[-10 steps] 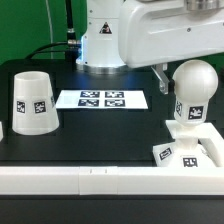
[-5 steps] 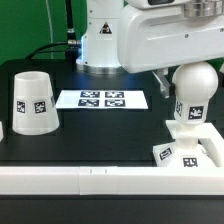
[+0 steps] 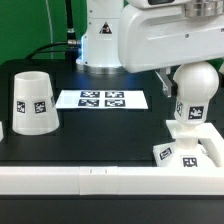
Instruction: Assemble lamp
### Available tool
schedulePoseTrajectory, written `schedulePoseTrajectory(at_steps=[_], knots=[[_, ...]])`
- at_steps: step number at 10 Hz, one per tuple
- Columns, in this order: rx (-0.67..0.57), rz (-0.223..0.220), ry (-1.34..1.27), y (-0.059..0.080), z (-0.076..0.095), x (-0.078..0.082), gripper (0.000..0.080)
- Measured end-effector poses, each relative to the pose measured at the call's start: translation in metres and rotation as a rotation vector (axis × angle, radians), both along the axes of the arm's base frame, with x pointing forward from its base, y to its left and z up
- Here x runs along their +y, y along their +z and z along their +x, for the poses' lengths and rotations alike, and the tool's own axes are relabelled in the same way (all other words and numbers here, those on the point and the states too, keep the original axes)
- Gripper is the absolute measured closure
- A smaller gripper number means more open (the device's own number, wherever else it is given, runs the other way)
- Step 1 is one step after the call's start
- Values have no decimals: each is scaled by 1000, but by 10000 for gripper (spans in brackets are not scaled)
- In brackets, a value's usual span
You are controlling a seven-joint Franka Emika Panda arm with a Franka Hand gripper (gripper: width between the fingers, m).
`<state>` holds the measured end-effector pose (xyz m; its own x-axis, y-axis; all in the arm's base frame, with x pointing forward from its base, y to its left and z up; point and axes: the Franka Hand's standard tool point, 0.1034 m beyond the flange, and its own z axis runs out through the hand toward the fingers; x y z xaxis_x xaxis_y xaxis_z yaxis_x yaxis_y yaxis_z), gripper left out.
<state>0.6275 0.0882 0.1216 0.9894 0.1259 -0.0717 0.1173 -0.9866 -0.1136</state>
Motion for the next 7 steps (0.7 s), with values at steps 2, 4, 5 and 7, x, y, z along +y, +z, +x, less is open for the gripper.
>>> schedulePoseTrajectory(at_steps=[2, 4, 5, 7], knots=[[27, -4, -232, 0, 0, -1, 220], [48, -23, -448, -1, 0, -1, 220], [60, -34, -590, -1, -1, -1, 220], [83, -54, -834, -1, -3, 0, 220]])
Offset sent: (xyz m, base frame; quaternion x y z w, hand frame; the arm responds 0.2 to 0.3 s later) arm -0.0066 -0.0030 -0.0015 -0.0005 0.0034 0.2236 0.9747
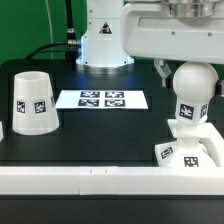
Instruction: Assemble lamp
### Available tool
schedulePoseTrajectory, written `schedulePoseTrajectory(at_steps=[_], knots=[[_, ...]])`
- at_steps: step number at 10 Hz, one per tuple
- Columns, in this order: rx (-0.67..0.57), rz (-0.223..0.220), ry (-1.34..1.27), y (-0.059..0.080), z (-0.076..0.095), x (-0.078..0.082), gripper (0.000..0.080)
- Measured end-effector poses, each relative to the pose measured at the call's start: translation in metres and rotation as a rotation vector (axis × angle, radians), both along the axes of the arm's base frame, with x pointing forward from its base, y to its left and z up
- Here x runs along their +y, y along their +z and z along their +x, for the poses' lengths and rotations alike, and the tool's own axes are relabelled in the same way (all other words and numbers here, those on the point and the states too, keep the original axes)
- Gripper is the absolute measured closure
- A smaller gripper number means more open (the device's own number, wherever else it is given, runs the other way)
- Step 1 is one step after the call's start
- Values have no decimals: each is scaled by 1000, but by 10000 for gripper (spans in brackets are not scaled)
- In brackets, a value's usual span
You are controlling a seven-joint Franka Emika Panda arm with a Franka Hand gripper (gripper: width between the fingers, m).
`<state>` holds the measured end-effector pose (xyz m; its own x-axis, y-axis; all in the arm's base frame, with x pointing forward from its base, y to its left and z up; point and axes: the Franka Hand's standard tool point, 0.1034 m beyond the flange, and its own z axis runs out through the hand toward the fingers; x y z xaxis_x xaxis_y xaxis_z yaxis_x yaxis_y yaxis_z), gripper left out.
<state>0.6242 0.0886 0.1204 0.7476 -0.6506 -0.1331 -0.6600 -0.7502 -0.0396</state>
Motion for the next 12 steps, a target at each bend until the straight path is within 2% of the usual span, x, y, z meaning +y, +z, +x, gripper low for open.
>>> schedulePoseTrajectory(at_steps=[2, 4, 6, 9, 10, 11, 12], knots=[[20, -9, -161, 0, 0, 1, 220], [54, -4, -433, 0, 0, 4, 220], [63, -7, -546, 0, 2, 5, 220], [65, -1, -561, 1, 2, 5, 220], [62, 0, -534, 0, 2, 5, 151], [64, -1, -505, 1, 1, 5, 151], [68, 2, -386, 2, -1, 6, 111]])
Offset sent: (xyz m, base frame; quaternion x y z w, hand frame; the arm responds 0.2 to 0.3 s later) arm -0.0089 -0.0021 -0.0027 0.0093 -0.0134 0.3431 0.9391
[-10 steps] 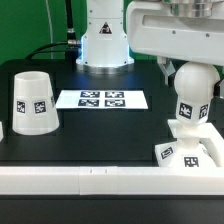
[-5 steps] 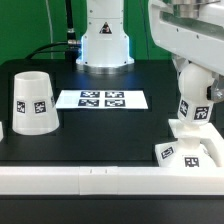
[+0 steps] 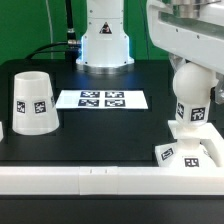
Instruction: Assemble lamp
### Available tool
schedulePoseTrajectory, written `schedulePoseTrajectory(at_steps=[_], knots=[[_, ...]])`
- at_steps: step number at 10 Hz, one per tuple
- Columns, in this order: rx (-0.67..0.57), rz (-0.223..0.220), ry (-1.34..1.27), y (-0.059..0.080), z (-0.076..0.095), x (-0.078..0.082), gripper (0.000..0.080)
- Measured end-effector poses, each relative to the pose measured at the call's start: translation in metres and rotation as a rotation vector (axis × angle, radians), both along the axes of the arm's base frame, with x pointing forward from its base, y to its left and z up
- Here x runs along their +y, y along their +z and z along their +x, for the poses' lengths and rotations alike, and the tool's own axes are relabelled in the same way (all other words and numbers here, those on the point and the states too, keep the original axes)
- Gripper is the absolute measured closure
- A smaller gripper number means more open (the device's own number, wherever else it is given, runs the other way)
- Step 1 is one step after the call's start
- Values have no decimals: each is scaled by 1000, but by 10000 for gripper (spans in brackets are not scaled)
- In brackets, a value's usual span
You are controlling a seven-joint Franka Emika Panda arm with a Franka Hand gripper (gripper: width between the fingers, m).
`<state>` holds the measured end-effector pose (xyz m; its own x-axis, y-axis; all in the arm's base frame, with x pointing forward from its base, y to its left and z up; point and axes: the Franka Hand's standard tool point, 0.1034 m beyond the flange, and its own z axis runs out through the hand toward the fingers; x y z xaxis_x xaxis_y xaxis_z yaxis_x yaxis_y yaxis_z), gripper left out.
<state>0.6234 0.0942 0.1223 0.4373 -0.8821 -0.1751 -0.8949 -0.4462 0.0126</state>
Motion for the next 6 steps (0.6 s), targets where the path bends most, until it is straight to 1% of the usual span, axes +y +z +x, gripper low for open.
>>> schedulePoseTrajectory(at_steps=[1, 6], knots=[[-14, 10, 115, 1, 1, 0, 102], [-77, 46, 505, 1, 1, 0, 101]])
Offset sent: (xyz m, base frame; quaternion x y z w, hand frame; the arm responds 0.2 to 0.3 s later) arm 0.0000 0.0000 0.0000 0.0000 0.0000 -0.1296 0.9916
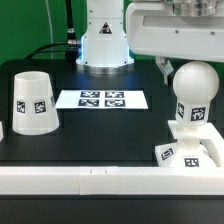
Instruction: Assemble lamp
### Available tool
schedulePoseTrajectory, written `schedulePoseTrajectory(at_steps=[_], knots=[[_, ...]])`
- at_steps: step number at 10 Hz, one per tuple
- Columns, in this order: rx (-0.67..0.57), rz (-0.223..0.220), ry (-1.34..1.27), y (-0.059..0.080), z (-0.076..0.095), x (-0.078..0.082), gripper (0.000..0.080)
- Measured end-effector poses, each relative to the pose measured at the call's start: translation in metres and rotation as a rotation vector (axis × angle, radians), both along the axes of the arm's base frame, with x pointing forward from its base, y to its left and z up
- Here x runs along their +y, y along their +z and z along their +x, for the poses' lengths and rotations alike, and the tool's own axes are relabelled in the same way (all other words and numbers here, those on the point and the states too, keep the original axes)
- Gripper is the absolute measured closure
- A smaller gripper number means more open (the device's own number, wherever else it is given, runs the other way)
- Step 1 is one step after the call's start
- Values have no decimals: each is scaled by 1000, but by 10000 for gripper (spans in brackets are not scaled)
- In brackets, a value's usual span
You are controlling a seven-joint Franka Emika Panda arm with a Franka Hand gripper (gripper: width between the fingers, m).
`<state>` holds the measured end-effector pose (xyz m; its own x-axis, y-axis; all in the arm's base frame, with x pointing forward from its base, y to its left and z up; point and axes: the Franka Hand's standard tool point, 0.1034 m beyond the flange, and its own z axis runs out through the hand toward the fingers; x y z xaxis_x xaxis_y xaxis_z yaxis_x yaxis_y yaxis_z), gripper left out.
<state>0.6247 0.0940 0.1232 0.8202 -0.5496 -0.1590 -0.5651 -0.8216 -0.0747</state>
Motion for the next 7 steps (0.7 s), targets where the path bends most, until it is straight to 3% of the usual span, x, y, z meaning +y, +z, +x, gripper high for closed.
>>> schedulePoseTrajectory(at_steps=[3, 7], knots=[[-53, -27, 384, 0, 1, -7, 101], [-99, -17, 788, 1, 3, -10, 101]])
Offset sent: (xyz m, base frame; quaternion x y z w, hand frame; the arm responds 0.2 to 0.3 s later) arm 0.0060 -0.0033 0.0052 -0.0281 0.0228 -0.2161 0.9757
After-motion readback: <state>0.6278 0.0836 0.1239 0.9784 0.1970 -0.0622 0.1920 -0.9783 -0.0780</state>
